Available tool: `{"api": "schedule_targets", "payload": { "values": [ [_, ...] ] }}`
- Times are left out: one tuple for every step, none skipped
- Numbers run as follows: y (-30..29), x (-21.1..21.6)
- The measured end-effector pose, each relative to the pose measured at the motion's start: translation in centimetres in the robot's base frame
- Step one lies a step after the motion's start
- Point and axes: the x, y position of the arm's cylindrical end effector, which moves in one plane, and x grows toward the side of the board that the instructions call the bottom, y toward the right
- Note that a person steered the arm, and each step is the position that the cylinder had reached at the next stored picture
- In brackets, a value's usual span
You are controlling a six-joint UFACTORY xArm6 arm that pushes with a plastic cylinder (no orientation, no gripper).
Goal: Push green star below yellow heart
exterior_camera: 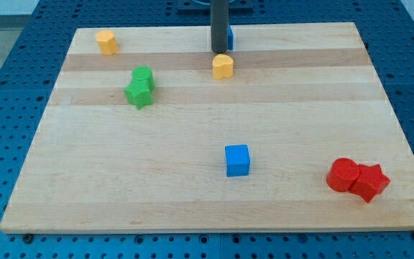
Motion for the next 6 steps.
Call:
{"api": "schedule_targets", "payload": {
  "values": [
    [0.0, 0.0],
    [-1.3, 1.6],
    [-4.2, 3.9],
    [-7.8, 5.0],
    [-11.3, 4.8],
    [-15.3, 4.9]
  ]
}}
